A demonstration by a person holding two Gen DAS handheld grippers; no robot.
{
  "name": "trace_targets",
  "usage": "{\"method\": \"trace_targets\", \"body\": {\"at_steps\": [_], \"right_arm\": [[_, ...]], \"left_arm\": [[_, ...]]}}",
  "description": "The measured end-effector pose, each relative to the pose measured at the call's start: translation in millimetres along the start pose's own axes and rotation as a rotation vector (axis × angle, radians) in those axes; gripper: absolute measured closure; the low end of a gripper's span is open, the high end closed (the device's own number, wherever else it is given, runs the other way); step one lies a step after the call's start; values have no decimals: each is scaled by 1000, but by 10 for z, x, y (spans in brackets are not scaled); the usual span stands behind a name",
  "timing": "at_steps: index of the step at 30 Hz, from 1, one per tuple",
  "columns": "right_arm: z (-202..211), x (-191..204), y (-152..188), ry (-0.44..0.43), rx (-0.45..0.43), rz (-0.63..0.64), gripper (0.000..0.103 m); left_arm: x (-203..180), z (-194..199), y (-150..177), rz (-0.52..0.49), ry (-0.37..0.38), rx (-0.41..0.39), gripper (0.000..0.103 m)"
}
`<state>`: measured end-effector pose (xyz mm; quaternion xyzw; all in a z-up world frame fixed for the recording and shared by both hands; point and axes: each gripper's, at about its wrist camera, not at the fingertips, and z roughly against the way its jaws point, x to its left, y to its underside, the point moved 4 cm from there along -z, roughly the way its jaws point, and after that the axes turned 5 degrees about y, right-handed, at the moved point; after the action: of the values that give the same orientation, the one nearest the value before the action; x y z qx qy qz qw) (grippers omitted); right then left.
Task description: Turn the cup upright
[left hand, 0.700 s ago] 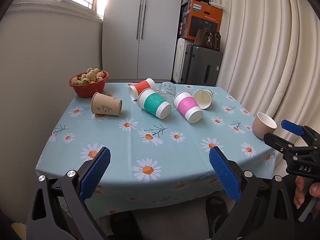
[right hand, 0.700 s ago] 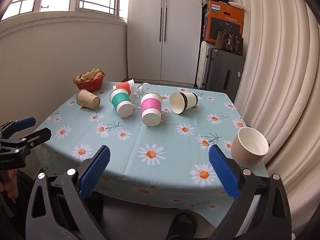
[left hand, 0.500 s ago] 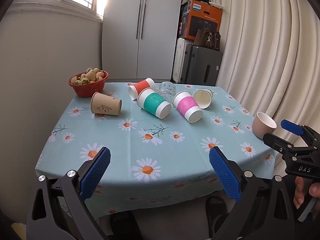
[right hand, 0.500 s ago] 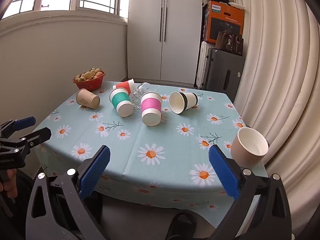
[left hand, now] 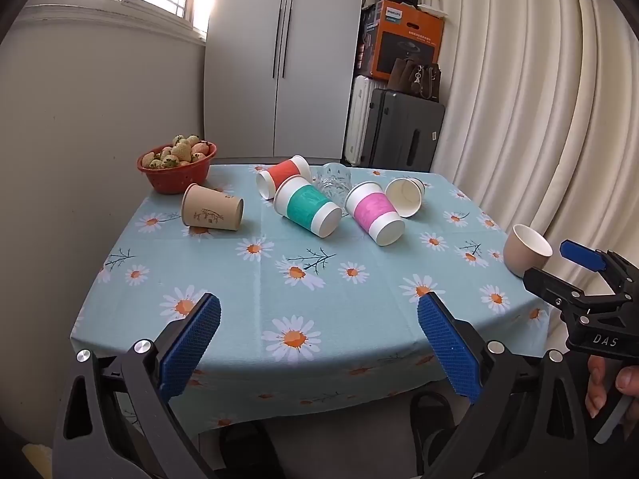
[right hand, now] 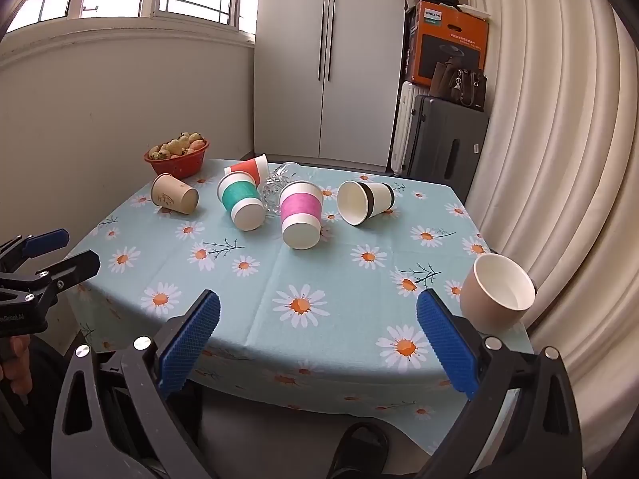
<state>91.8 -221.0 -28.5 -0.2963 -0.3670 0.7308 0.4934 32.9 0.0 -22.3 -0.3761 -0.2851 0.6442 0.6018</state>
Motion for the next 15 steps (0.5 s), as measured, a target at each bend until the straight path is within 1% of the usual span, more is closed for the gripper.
{"method": "trace_targets", "body": {"at_steps": [15], "right_arm": [[10, 7, 9, 4, 0, 8, 5]], "left_arm": [[-22, 11, -10, 1, 3, 0, 6]]}}
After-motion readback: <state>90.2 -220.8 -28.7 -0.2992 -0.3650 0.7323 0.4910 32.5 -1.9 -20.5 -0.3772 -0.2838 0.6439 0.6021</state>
